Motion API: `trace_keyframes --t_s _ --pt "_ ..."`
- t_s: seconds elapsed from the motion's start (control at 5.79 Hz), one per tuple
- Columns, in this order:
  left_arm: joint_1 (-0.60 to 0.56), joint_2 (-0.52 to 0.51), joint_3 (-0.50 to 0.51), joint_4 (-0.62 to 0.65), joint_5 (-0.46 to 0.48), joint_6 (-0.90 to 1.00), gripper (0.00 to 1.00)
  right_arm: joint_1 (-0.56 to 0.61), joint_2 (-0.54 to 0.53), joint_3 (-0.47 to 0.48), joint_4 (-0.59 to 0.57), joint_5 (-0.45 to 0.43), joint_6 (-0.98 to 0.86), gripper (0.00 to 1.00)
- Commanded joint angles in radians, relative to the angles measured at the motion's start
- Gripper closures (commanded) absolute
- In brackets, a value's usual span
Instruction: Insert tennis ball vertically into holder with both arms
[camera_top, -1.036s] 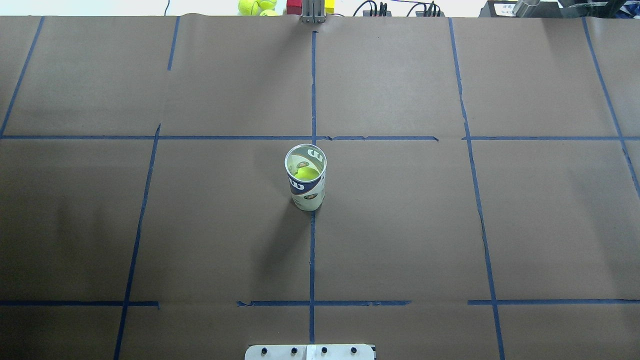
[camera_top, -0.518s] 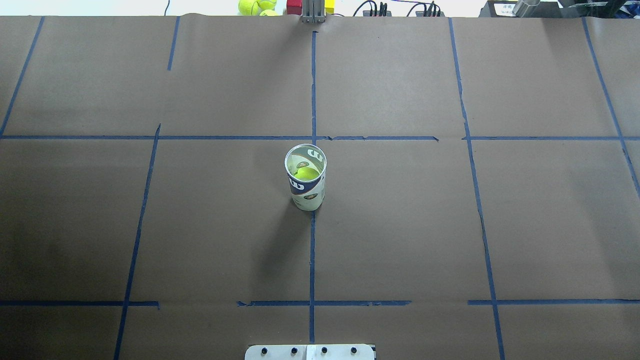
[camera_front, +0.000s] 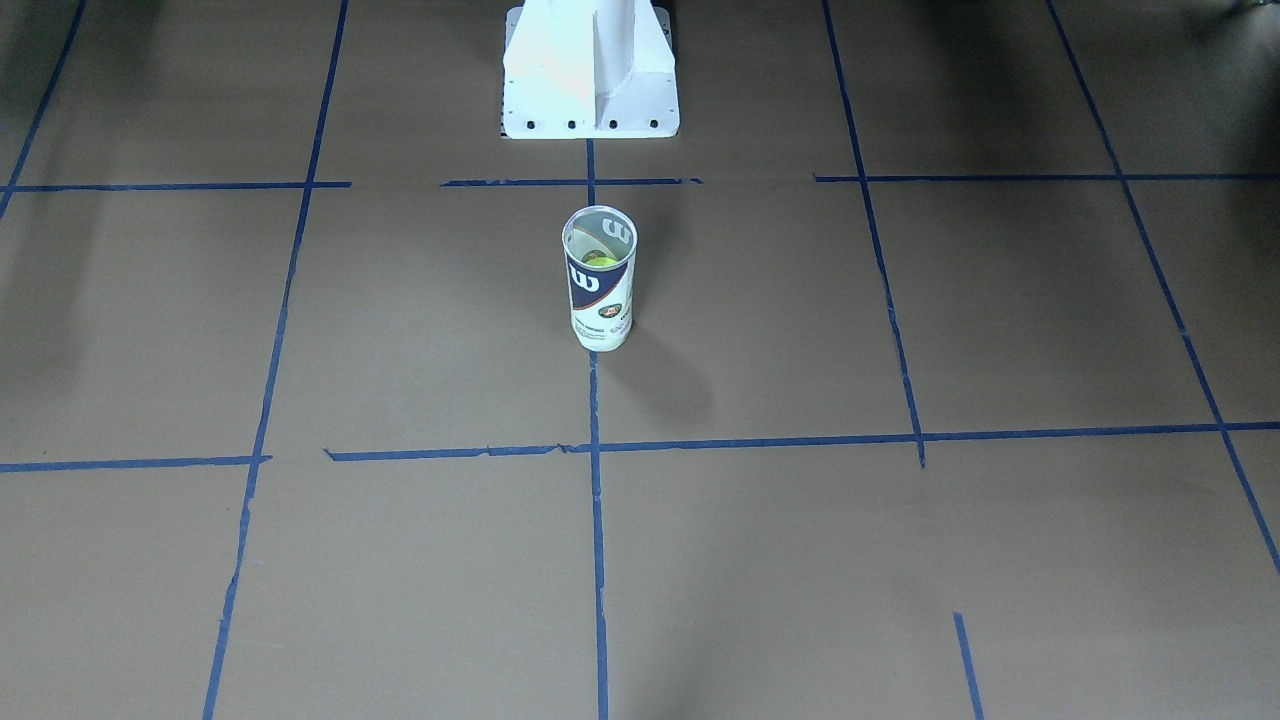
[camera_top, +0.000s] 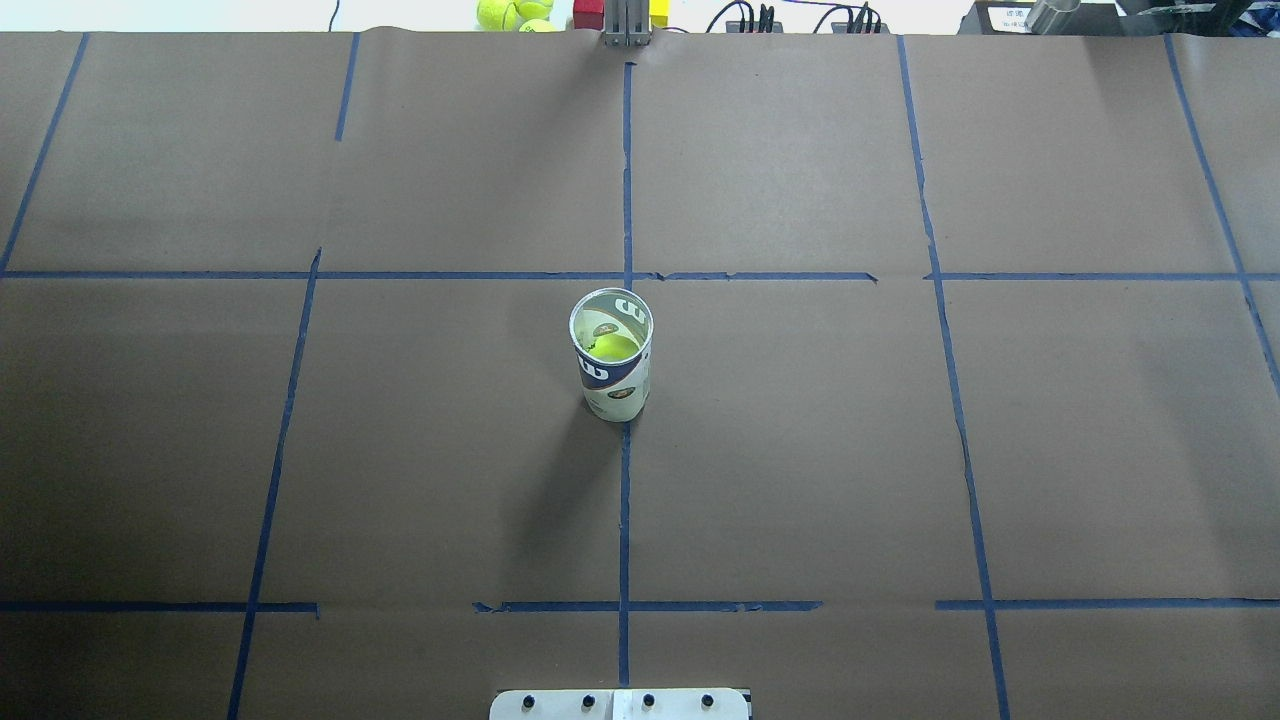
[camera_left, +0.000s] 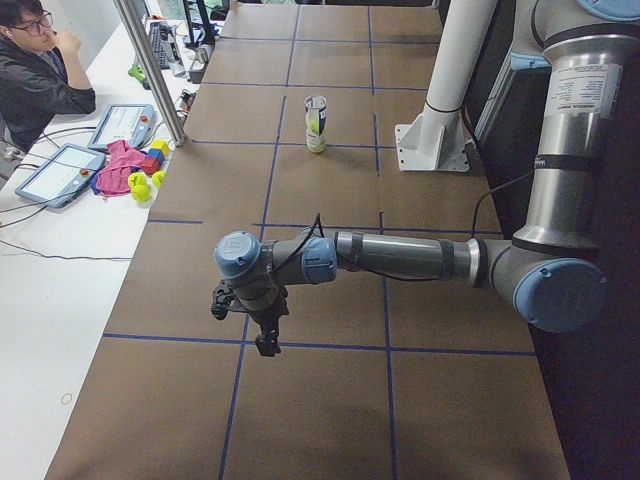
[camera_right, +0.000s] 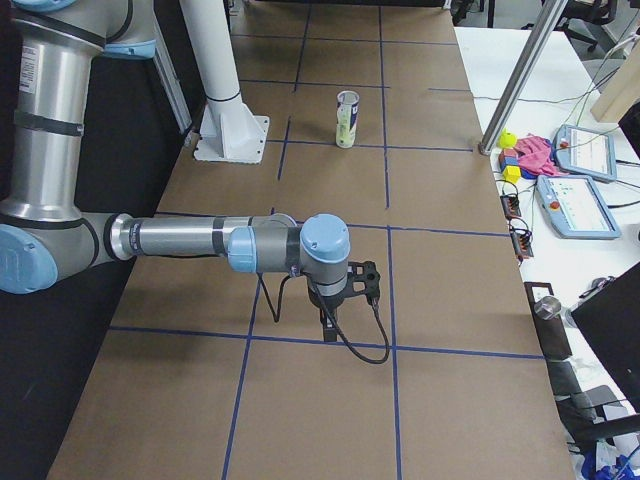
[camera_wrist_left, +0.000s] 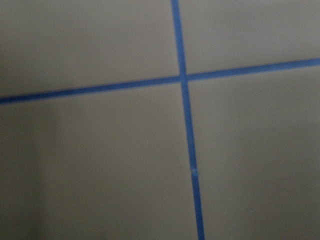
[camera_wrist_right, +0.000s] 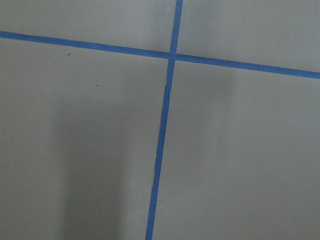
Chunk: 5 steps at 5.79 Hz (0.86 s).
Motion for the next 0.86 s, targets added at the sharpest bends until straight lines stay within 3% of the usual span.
trace_keyframes --t_s 0.0,0.35,0.69 --pt "-0.017 0.018 -0.032 0.004 -0.004 0.004 0.0 -0.002 -0.002 -0.007 0.0 -0.001 0.0 0.0" --pt "-0.019 0.051 -0.051 -0.047 0.005 -0.002 0.0 -0.005 -0.001 -0.017 0.001 -0.001 -0.005 0.0" --pt "-0.019 0.106 -0.158 -0.044 0.007 -0.002 0.0 -0.006 -0.001 -0.033 0.022 0.001 -0.006 0.0"
